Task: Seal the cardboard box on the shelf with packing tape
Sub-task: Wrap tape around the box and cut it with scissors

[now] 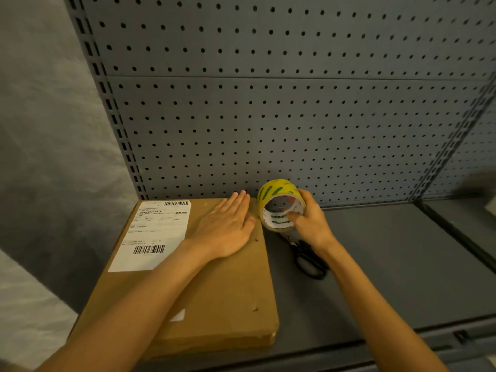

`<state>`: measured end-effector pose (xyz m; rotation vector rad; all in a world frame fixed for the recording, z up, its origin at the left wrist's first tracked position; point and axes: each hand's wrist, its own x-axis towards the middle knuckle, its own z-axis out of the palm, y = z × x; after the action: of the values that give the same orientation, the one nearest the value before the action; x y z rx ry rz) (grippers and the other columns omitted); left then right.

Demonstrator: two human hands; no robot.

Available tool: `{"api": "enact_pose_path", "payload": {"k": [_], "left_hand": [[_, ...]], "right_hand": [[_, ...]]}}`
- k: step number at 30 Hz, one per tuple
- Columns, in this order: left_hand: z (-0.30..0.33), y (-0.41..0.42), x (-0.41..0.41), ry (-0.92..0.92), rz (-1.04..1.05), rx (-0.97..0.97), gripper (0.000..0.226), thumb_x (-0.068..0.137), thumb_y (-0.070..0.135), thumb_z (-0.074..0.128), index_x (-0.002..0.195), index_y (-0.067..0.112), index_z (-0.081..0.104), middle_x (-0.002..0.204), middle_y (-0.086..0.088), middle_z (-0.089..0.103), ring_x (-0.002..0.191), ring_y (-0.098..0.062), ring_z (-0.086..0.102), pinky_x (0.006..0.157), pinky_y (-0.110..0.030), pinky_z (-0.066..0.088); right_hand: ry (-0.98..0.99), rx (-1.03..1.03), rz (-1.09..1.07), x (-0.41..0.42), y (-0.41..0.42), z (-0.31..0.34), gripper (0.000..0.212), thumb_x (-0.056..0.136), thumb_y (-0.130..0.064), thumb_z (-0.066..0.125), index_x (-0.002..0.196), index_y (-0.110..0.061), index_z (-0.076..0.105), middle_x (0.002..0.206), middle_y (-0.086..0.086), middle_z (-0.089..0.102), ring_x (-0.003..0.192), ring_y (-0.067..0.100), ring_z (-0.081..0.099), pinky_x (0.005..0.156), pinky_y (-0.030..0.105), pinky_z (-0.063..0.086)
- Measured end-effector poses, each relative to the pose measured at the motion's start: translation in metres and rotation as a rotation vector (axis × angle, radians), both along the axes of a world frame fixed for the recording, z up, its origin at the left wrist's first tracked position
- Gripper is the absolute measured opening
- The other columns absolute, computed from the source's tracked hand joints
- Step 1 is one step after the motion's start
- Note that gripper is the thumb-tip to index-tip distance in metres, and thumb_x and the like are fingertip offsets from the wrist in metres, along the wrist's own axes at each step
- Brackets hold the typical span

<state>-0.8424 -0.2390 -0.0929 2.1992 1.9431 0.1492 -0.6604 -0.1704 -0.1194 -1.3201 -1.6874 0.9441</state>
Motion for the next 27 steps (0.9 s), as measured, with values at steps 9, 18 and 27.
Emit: {"api": "enact_pose_path", "payload": {"k": [9, 18, 27], "left_hand": [[0.000, -0.002, -0.003, 0.002, -0.024, -0.029, 0.057, 0.102, 0.041, 0.010, 0.149, 0.018, -0.012, 0.157, 0.005, -0.017, 0.143, -0.006, -0.015, 0.116, -0.025, -0.008], [-0.002, 0.001, -0.003, 0.018, -0.035, -0.041, 0.056, 0.101, 0.041, 0.009, 0.149, 0.020, -0.011, 0.157, 0.004, -0.017, 0.143, -0.007, -0.016, 0.118, -0.027, -0.007], [-0.006, 0.001, -0.004, 0.029, -0.041, 0.001, 0.053, 0.101, 0.042, 0.009, 0.148, 0.028, -0.012, 0.156, 0.005, -0.018, 0.143, -0.007, -0.017, 0.117, -0.028, -0.008]], "right_hand": [[-0.271, 0.229, 0.005, 0.021, 0.011, 0.007, 0.050, 0.089, 0.010, 0.045, 0.135, -0.008, 0.041, 0.113, 0.015, 0.059, 0.090, 0.018, 0.051, 0.072, 0.027, 0.039], [-0.464, 0.265, -0.029, 0.061, 0.017, -0.004, 0.065, 0.076, 0.022, 0.037, 0.133, -0.009, 0.044, 0.124, 0.017, 0.053, 0.104, 0.032, 0.051, 0.076, 0.034, 0.041], [-0.460, 0.299, 0.008, 0.062, 0.026, -0.003, 0.061, 0.077, 0.020, 0.039, 0.130, -0.010, 0.047, 0.122, 0.017, 0.054, 0.105, 0.034, 0.053, 0.080, 0.040, 0.049]]}}
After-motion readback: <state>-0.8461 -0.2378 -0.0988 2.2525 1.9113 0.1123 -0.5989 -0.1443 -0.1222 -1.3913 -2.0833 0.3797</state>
